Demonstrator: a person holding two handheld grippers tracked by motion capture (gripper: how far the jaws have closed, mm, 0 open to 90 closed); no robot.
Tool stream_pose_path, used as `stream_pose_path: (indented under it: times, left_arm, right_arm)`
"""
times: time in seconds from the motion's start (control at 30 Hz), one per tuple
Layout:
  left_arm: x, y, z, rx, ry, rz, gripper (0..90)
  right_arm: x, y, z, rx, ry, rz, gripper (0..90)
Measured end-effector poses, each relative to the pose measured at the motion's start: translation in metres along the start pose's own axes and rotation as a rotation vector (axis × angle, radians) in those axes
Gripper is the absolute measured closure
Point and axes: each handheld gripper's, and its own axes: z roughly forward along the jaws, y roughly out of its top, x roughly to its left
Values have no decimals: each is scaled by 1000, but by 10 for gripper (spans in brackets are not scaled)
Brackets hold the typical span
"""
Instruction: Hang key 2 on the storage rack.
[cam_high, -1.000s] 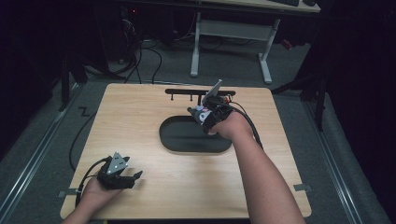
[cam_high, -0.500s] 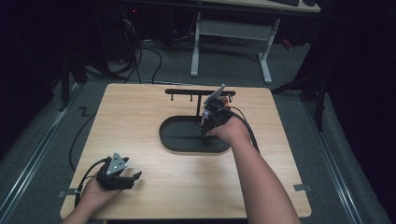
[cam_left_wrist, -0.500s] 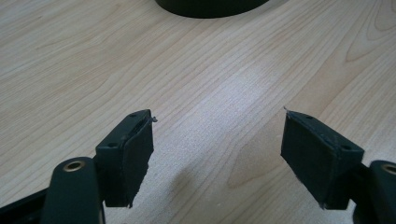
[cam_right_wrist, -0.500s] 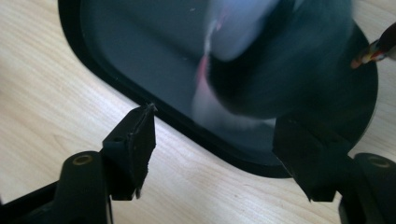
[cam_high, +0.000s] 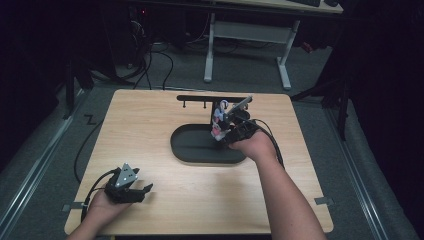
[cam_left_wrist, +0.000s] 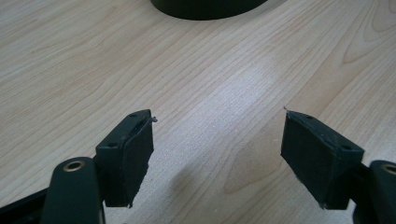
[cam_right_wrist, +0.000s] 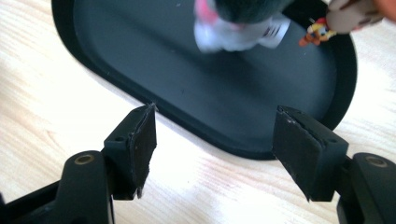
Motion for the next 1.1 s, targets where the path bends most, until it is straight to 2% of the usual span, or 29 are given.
stream_pose_path:
  times: [0.1,0.3,0.33,0.4,0.6,0.87,0.9,1.1]
  left_arm:
    - [-1,0,0,2,-3,4,259]
    - [-1,1,1,7,-6,3,259]
    - [-1,1,1,6,-6,3,259]
    - [-2,1,1,7,-7,2,259]
    - [-5,4,4,4,-17,7,259]
    - [-7,6,5,2,-36,1,277]
    - [-7,6,5,1,-37,-2,280]
    - [-8,6,6,-1,-53,-13,291]
  right_arm:
    - [-2,-12,0,-10,0,-14,311]
    - [-2,-39,0,-38,-44,-44,308]
    - [-3,-44,-1,-52,-49,-52,308]
    - [-4,-54,-1,-83,-43,-39,307]
    - [-1,-88,5,-198,-91,-84,285]
    - [0,-135,25,-343,-74,-87,242]
    - [0,-141,28,-354,-62,-79,231]
    - [-6,-176,48,-447,-71,-57,209]
